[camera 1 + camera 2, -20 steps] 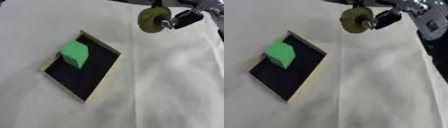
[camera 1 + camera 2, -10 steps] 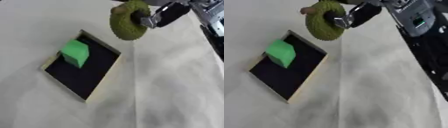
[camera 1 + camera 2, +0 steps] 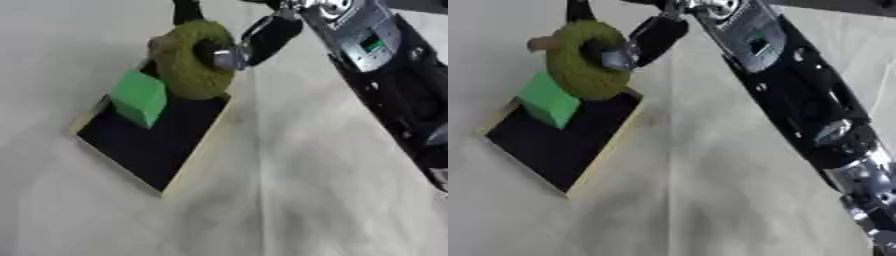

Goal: Pick up objects on the table and place them in the box.

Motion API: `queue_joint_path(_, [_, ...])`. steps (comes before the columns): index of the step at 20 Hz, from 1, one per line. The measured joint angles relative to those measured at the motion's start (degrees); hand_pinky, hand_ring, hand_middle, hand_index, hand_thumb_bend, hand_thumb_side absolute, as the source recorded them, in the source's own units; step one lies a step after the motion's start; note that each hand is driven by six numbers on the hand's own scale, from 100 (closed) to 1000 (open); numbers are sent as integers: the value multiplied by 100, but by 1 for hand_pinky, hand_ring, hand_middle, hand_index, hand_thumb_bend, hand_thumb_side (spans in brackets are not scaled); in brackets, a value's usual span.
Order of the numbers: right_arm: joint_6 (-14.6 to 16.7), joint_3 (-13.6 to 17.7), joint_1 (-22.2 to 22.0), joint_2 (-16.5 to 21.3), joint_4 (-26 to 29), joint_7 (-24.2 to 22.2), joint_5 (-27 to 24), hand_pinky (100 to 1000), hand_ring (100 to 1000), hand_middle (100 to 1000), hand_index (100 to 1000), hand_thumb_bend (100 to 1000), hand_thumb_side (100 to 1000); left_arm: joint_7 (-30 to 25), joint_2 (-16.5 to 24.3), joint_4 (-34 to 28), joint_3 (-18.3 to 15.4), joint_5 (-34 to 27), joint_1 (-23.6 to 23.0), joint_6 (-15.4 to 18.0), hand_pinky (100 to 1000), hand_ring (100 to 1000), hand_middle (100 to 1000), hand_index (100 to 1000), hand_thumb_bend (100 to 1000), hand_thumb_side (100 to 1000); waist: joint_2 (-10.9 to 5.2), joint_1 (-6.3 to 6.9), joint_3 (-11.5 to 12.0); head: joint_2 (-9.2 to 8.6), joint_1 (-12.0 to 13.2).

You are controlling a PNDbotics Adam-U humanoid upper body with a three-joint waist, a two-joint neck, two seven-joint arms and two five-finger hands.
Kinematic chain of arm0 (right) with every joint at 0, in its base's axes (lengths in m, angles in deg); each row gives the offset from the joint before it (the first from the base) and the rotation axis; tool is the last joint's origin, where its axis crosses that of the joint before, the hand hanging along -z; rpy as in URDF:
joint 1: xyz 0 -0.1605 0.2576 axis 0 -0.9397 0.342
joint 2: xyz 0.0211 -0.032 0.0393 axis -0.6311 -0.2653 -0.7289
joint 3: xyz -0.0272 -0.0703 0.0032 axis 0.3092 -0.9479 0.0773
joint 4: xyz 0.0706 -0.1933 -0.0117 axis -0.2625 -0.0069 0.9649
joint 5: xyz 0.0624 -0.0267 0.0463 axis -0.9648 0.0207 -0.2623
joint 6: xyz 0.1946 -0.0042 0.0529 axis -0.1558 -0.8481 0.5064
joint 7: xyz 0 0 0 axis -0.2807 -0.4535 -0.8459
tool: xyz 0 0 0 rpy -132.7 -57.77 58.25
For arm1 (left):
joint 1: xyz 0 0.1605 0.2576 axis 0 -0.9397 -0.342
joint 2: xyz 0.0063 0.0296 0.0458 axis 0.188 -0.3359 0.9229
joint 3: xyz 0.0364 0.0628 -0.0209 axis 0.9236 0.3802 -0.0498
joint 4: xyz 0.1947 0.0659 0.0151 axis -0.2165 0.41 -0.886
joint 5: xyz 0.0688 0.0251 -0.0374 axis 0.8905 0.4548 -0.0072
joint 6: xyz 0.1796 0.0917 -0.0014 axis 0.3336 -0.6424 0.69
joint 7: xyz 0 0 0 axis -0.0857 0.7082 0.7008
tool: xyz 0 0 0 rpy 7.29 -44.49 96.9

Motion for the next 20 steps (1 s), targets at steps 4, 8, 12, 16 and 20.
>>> queue_joint_path(4, [30, 4, -13, -274, -98, 30, 331, 851, 720, 393, 621, 100, 210, 59, -11, 0, 1, -2, 18, 39, 905, 846, 869, 858, 100, 672, -14, 31, 0, -30, -15])
queue_joint_path(8, [89, 36, -115, -466, -200, 89, 708, 852, 724, 402, 630, 100, 213, 68, -45, 0, 3, -2, 19, 48, 906, 846, 871, 859, 100, 672, -14, 30, 0, -77, -13])
queue_joint_path(12, [140, 37, -229, -609, -333, 140, 1044, 860, 756, 475, 682, 100, 220, 58, -45, 0, 4, -1, 19, 41, 906, 847, 872, 859, 100, 672, -14, 28, 0, -83, -5])
queue_joint_path(16, [216, 31, -291, -668, -447, 216, 1387, 899, 883, 751, 833, 100, 222, 34, -46, 0, 4, 0, 19, 28, 906, 847, 873, 860, 100, 672, -13, 23, 2, -95, 15])
queue_joint_path(20, [376, -9, -305, -669, -450, 376, 1714, 959, 996, 886, 943, 100, 403, 21, -46, 0, 3, 1, 14, 16, 906, 847, 873, 861, 100, 672, -13, 5, 1, -103, 31])
